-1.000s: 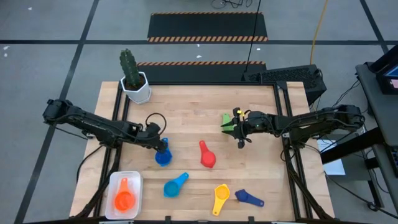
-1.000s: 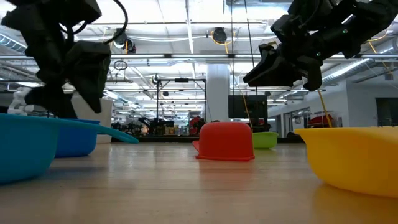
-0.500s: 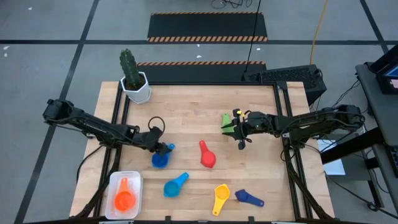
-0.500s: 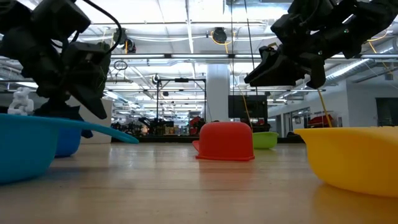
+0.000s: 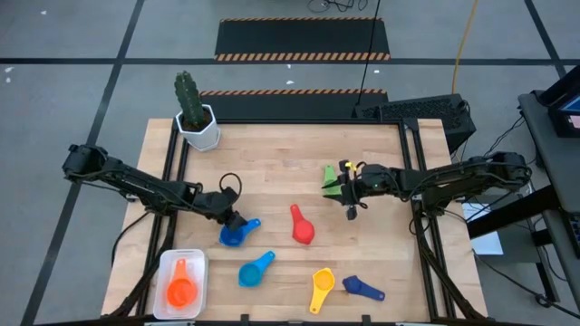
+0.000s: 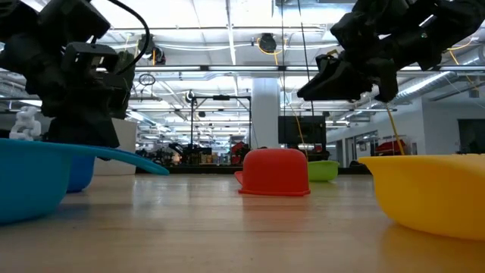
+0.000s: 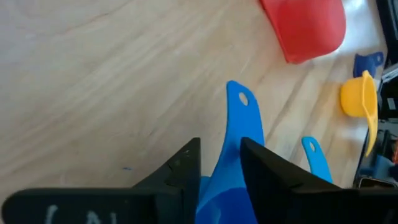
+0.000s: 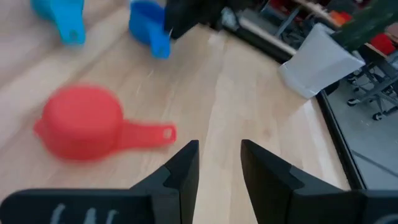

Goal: Nest measuring cups in basket
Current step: Stack the blue measuring cup on top of the orange measuring cup into the white bin

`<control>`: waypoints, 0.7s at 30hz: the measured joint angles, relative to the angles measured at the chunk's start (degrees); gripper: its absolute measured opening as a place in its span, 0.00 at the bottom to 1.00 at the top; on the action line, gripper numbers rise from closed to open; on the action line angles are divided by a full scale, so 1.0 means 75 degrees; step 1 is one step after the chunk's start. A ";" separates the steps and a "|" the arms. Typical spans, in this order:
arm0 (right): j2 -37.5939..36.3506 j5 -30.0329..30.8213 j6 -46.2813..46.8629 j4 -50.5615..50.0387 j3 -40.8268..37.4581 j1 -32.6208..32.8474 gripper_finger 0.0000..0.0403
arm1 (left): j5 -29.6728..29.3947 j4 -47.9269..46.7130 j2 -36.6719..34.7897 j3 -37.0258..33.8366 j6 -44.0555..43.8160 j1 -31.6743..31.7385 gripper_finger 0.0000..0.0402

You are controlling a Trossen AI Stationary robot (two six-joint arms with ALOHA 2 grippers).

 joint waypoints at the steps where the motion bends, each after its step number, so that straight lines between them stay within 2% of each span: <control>1: 0.0000 0.0000 0.0230 0.0173 0.0000 0.0000 0.28 | 0.0003 0.0051 -0.0024 0.0000 0.0044 0.0000 0.27; 6: 0.0232 -0.0173 0.0729 0.1030 0.0012 0.0295 0.28 | 0.0000 0.0555 -0.0080 0.0000 0.0469 0.0000 0.23; 10: 0.0949 -0.0182 0.0787 0.1539 0.0440 0.0797 0.28 | 0.0008 0.0742 -0.0136 0.0000 0.0707 0.0000 0.23; 18: 0.3285 -0.0080 0.0589 0.1497 0.2434 0.1585 0.28 | 0.0064 0.0634 -0.0741 0.0000 0.0965 -0.0042 0.23; 21: 0.4177 0.0561 0.0190 0.0879 0.3365 0.1792 0.28 | 0.0232 0.0275 -0.1170 0.0000 0.0957 -0.0162 0.23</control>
